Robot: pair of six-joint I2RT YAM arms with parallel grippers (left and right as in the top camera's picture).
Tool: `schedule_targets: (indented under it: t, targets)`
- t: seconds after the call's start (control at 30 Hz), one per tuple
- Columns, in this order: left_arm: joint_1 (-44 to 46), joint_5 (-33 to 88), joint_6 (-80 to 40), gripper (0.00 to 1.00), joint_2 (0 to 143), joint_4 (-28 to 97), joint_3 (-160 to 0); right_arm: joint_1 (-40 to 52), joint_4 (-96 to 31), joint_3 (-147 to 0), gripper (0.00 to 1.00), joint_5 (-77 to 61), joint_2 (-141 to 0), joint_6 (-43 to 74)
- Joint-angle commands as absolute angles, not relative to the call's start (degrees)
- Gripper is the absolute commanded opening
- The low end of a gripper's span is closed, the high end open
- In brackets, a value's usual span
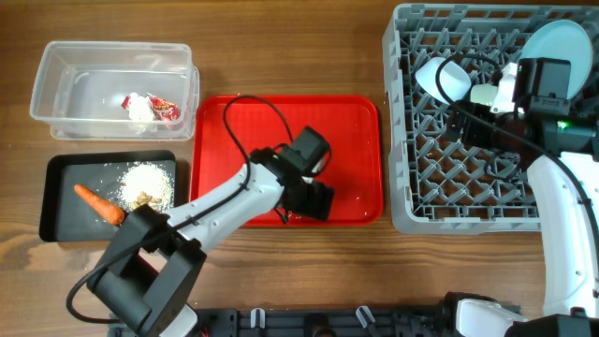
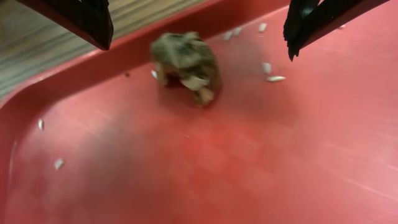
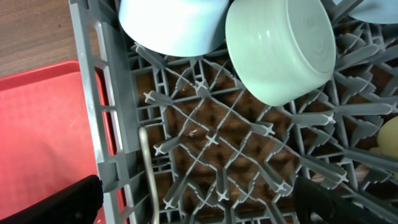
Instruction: Sort waste into correct bins and load items into the dishwasher rack
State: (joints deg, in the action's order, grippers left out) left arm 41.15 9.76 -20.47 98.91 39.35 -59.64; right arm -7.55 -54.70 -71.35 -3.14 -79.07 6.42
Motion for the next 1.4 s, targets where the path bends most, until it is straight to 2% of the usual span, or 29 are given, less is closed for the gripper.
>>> schedule_targets:
  t: [0.0, 0.1, 0.13, 0.17, 0.2, 0.23, 0.27, 0.37, 0.43, 0.53, 0.73, 0.93, 1.0, 1.27, 1.37]
  targets:
    - [42.33, 8.19, -21.47, 0.89, 100.68, 38.87, -60.05, -7.60, -54.87, -71.66, 1.00, -4.34, -79.29, 7.55]
    - [42.41, 8.08, -22.37, 0.85, 102.67, 37.26, -60.01, -7.60, -55.00, -71.66, 1.00, -4.58, -79.29, 7.55]
    - [42.50, 8.08, -22.33, 0.80, 103.48, 36.84, -60.01, -7.57, -54.98, -71.66, 1.00, -4.58, -79.29, 7.53]
    - [42.54, 8.08, -22.35, 0.71, 104.38, 36.32, -60.01, -7.57, -54.98, -71.66, 1.00, -4.58, -79.29, 7.53]
    - [42.63, 8.08, -22.48, 0.57, 104.84, 36.10, -60.01, -7.57, -54.98, -71.66, 1.00, -4.58, -79.29, 7.55]
    - [42.65, 8.08, -22.81, 0.54, 105.03, 36.12, -60.01, -7.57, -54.98, -71.66, 1.00, -4.58, -79.29, 7.55]
    - [42.65, 8.10, -22.79, 0.42, 105.03, 36.18, -60.01, -7.57, -54.98, -71.66, 1.00, -4.58, -79.29, 7.53]
    - [42.65, 8.08, -22.76, 0.29, 105.03, 36.53, -60.03, -7.57, -54.98, -71.66, 1.00, -4.58, -79.29, 7.53]
    - [42.57, 7.94, -22.74, 0.25, 105.01, 36.91, -60.03, -7.60, -54.98, -71.66, 1.00, -4.58, -79.29, 7.53]
    - [40.86, 5.48, -22.76, 0.11, 104.33, 38.09, -60.03, -7.57, -54.98, -71.66, 1.00, -4.58, -79.29, 7.53]
    - [29.65, -3.09, -22.74, 0.10, 93.51, 43.70, -60.03, -7.57, -54.96, -71.66, 1.00, -4.58, -79.29, 7.53]
    - [7.97, -7.18, -22.79, 0.16, 80.60, 47.05, -60.03, -7.57, -54.94, -71.66, 1.00, -4.58, -79.29, 7.51]
    - [1.45, -7.16, -22.98, 0.20, 79.85, 47.00, -60.03, -7.57, -54.92, -71.66, 1.00, -4.58, -79.29, 7.49]
    - [-18.68, -7.11, -26.46, 0.24, 82.61, 45.39, -60.01, -7.57, -54.94, -71.66, 1.00, -4.60, -79.29, 7.51]
    - [-22.87, -7.18, -27.29, 0.24, 85.23, 43.92, -60.01, -7.57, -54.94, -71.66, 1.00, -4.97, -79.29, 7.46]
